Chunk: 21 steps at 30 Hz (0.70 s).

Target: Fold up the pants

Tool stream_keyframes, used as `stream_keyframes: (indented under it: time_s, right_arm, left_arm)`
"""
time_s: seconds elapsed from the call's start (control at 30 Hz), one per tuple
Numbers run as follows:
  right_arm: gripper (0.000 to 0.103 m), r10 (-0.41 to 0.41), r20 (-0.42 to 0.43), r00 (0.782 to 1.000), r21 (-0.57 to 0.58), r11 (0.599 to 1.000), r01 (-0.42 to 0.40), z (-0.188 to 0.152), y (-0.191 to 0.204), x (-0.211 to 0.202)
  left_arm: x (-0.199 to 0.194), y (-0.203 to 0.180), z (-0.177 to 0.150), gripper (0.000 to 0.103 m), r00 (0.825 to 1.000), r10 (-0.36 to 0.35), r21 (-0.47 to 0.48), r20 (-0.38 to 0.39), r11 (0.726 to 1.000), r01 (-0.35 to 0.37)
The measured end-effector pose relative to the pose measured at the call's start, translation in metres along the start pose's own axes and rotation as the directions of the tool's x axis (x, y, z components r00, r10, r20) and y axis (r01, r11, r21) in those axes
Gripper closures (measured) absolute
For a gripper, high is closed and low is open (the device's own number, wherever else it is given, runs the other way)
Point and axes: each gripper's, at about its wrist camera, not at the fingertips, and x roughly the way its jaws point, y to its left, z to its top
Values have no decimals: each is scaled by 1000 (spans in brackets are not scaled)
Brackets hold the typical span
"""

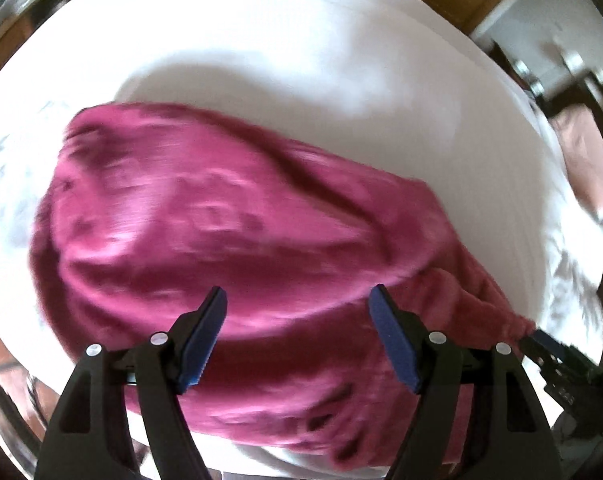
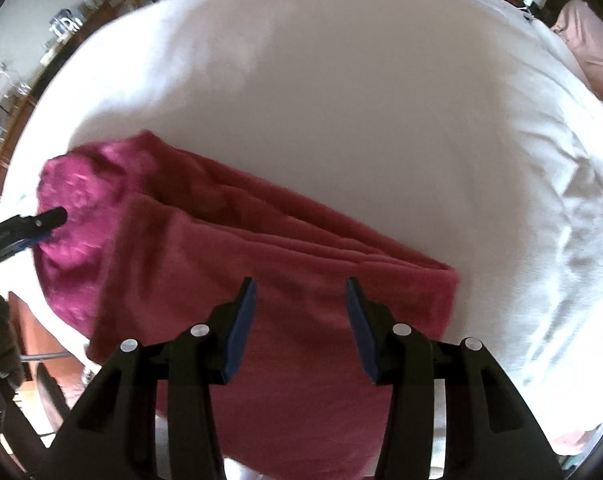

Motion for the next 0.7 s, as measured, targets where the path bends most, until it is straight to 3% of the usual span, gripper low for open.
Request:
stream_keyframes:
  time_s: [0.2, 0.33, 0.4, 0.57, 0.7]
  right_arm:
    - [56, 91, 7, 996, -94, 991, -90, 9, 64, 1]
    - [56, 133, -30, 991, -174, 975, -137, 7, 107, 8]
    - [56, 141, -61, 988, -212, 965, -151, 7, 130, 17]
    - [56, 117, -134, 984, -257, 955, -149, 2, 159, 39]
    - [56, 40, -203, 978, -252, 963, -91, 1, 168, 68]
  left_arm:
    - [-17, 86, 9, 29, 999, 28, -191, 23, 981, -23]
    - [-29, 141, 12, 29, 998, 54, -267, 42, 963, -40]
    - [-32, 164, 10, 23, 997, 68, -303, 41, 952, -52]
    - [-25, 212, 7, 23, 997, 73, -351, 23, 935, -60]
    - [0, 226, 13, 23, 999, 39, -346, -18, 937, -43]
